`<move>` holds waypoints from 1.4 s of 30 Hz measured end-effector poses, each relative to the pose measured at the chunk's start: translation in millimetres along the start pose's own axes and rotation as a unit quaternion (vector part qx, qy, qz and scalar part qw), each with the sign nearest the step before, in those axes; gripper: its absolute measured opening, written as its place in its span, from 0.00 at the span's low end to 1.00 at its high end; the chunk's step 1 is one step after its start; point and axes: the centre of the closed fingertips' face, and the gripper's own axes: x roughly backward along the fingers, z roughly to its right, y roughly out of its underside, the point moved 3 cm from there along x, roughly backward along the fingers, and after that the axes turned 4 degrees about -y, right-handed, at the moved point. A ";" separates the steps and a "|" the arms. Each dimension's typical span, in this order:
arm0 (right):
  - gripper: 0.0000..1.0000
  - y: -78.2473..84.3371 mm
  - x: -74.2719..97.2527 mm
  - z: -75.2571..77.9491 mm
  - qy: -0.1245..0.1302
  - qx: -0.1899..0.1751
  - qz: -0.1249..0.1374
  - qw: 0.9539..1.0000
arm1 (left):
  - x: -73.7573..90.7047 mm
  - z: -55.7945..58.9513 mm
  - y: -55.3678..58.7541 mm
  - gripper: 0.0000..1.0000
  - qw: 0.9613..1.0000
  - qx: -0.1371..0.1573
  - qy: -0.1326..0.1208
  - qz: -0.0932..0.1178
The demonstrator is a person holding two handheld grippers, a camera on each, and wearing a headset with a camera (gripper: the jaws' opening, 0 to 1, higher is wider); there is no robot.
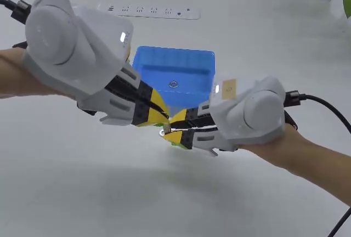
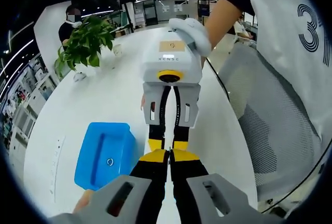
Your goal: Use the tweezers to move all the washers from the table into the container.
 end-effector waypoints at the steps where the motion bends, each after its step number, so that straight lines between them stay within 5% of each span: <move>1: 0.11 0.0 -0.2 0.2 0.000 -0.001 0.001 1.000 | -0.1 0.0 0.1 0.05 1.000 0.001 0.000 0.000; 42: 0.12 5.2 -5.5 0.3 -0.005 -0.008 -0.005 1.000 | -8.3 -2.5 1.8 0.05 1.000 0.021 0.007 0.012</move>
